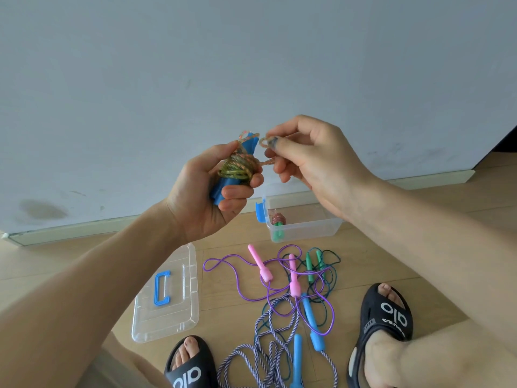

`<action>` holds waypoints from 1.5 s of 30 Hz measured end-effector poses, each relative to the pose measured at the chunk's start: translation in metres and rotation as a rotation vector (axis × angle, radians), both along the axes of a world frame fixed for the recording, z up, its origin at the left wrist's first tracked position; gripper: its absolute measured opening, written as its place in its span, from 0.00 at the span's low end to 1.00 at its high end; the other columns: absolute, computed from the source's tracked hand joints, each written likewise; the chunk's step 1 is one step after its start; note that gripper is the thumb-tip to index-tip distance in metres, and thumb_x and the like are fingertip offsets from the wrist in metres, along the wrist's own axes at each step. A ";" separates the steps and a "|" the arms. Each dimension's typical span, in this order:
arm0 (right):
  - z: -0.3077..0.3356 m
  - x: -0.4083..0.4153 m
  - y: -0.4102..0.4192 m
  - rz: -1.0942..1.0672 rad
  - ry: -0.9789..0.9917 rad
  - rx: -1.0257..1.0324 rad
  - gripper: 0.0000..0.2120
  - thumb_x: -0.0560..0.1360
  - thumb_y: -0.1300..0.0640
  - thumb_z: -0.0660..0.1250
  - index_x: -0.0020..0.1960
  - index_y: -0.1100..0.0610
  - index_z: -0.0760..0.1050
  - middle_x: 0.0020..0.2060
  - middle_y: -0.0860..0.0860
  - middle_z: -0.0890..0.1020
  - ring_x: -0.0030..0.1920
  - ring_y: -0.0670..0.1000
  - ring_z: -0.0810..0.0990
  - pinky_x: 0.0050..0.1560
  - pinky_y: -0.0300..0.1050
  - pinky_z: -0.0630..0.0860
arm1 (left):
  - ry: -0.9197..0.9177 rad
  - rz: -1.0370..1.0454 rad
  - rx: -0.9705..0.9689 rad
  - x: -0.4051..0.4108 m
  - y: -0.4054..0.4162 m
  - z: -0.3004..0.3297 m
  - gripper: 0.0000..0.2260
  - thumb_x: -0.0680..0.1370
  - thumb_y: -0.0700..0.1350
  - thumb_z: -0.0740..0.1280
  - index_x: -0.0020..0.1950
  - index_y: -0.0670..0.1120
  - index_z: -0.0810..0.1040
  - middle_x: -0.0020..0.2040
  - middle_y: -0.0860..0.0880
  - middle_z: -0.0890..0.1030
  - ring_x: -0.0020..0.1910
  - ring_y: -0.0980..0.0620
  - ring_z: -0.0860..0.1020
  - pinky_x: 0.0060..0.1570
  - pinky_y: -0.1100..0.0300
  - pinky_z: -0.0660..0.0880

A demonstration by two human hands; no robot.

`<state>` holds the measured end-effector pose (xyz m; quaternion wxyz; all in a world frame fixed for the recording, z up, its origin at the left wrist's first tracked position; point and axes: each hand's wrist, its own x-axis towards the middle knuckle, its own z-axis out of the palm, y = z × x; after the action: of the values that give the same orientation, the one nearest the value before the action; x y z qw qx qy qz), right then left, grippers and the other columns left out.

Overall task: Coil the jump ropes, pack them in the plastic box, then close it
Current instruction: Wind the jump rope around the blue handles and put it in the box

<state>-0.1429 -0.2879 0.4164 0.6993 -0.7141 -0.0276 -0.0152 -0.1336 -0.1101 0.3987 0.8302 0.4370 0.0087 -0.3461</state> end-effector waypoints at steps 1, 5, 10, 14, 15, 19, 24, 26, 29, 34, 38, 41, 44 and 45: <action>-0.001 0.000 0.000 -0.011 -0.043 -0.064 0.04 0.78 0.67 0.67 0.51 0.64 0.79 0.33 0.53 0.82 0.31 0.50 0.79 0.32 0.43 0.76 | -0.018 -0.013 0.015 -0.001 0.000 0.000 0.15 0.75 0.53 0.61 0.49 0.41 0.71 0.36 0.45 0.73 0.20 0.59 0.65 0.17 0.70 0.60; -0.006 -0.004 0.006 -0.085 -0.165 -0.181 0.04 0.77 0.65 0.68 0.50 0.60 0.80 0.36 0.53 0.83 0.27 0.48 0.76 0.28 0.43 0.73 | -0.036 -0.020 0.014 -0.002 -0.002 -0.001 0.15 0.76 0.53 0.61 0.50 0.41 0.72 0.37 0.45 0.74 0.20 0.58 0.66 0.17 0.70 0.61; -0.009 -0.007 0.011 -0.137 -0.191 -0.114 0.05 0.76 0.65 0.68 0.50 0.61 0.73 0.34 0.50 0.82 0.27 0.48 0.76 0.28 0.43 0.73 | -0.041 -0.027 0.003 -0.001 -0.003 -0.002 0.15 0.76 0.52 0.61 0.51 0.41 0.73 0.38 0.44 0.74 0.21 0.58 0.66 0.18 0.69 0.62; -0.011 -0.005 0.014 -0.124 -0.170 -0.084 0.03 0.76 0.65 0.68 0.48 0.61 0.75 0.35 0.55 0.83 0.28 0.48 0.77 0.29 0.43 0.74 | -0.057 -0.020 0.024 -0.001 -0.002 -0.002 0.15 0.76 0.52 0.62 0.51 0.41 0.73 0.38 0.44 0.73 0.21 0.58 0.66 0.18 0.69 0.61; -0.012 -0.005 0.014 -0.119 -0.164 -0.085 0.03 0.76 0.65 0.68 0.49 0.61 0.76 0.36 0.55 0.83 0.29 0.48 0.77 0.30 0.43 0.74 | -0.057 -0.021 0.019 -0.001 -0.002 -0.002 0.15 0.76 0.52 0.62 0.51 0.41 0.73 0.38 0.44 0.73 0.21 0.58 0.66 0.18 0.69 0.61; -0.013 -0.005 0.014 -0.096 -0.161 -0.109 0.07 0.75 0.65 0.70 0.52 0.58 0.78 0.38 0.49 0.82 0.31 0.46 0.77 0.32 0.39 0.74 | -0.066 -0.017 0.005 0.000 -0.002 -0.001 0.15 0.76 0.53 0.62 0.51 0.41 0.74 0.37 0.45 0.74 0.21 0.58 0.66 0.18 0.69 0.61; -0.015 -0.003 0.013 -0.192 -0.193 -0.209 0.03 0.74 0.61 0.71 0.47 0.56 0.78 0.38 0.49 0.83 0.30 0.46 0.77 0.31 0.38 0.72 | -0.076 -0.034 0.035 -0.001 -0.005 -0.002 0.15 0.76 0.52 0.61 0.51 0.40 0.72 0.37 0.44 0.74 0.21 0.58 0.66 0.17 0.69 0.62; -0.016 -0.003 0.014 -0.226 -0.206 -0.239 0.03 0.74 0.60 0.71 0.46 0.55 0.77 0.37 0.48 0.84 0.31 0.50 0.78 0.34 0.46 0.76 | -0.082 -0.045 0.031 -0.001 -0.006 -0.002 0.15 0.76 0.52 0.61 0.51 0.40 0.72 0.37 0.44 0.73 0.21 0.57 0.67 0.18 0.68 0.62; -0.018 -0.005 0.016 -0.240 -0.204 -0.234 0.05 0.74 0.60 0.70 0.46 0.57 0.74 0.35 0.49 0.83 0.32 0.52 0.80 0.35 0.47 0.75 | -0.097 -0.055 0.035 0.000 -0.006 -0.003 0.16 0.77 0.52 0.61 0.50 0.39 0.73 0.38 0.43 0.73 0.21 0.58 0.67 0.18 0.68 0.62; -0.014 -0.006 0.014 -0.212 -0.153 -0.179 0.01 0.74 0.62 0.70 0.44 0.58 0.78 0.34 0.49 0.81 0.28 0.47 0.78 0.33 0.40 0.75 | -0.130 -0.062 0.049 0.001 -0.006 -0.004 0.17 0.77 0.52 0.60 0.51 0.38 0.75 0.38 0.43 0.74 0.21 0.58 0.66 0.19 0.68 0.60; -0.011 -0.006 0.014 -0.182 -0.081 -0.050 0.06 0.76 0.62 0.68 0.45 0.59 0.83 0.35 0.51 0.83 0.35 0.49 0.82 0.41 0.43 0.81 | -0.127 -0.029 0.053 0.004 -0.005 -0.005 0.16 0.77 0.52 0.62 0.56 0.40 0.71 0.39 0.42 0.73 0.22 0.57 0.67 0.18 0.68 0.64; -0.010 -0.003 0.012 -0.189 0.032 -0.046 0.10 0.72 0.56 0.68 0.45 0.62 0.84 0.36 0.58 0.80 0.36 0.49 0.76 0.39 0.44 0.74 | -0.210 0.018 0.169 0.005 -0.004 -0.007 0.15 0.76 0.51 0.63 0.53 0.41 0.72 0.38 0.42 0.75 0.23 0.55 0.67 0.19 0.66 0.65; -0.008 -0.001 0.009 -0.144 0.204 0.115 0.11 0.73 0.57 0.67 0.47 0.64 0.84 0.36 0.53 0.79 0.35 0.49 0.74 0.35 0.43 0.71 | -0.399 0.098 0.390 0.006 -0.005 -0.011 0.10 0.78 0.48 0.64 0.49 0.42 0.74 0.39 0.40 0.76 0.25 0.51 0.70 0.23 0.61 0.67; -0.006 0.000 0.008 -0.110 0.242 0.192 0.10 0.75 0.59 0.66 0.49 0.65 0.82 0.37 0.54 0.80 0.35 0.49 0.75 0.35 0.42 0.72 | -0.475 0.119 0.466 0.006 -0.004 -0.013 0.10 0.78 0.49 0.65 0.48 0.42 0.75 0.39 0.39 0.76 0.27 0.49 0.71 0.25 0.59 0.68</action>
<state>-0.1428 -0.2796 0.4105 0.7605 -0.6412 0.0975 0.0302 -0.1274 -0.1138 0.3858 0.7054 0.6822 -0.0807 -0.1743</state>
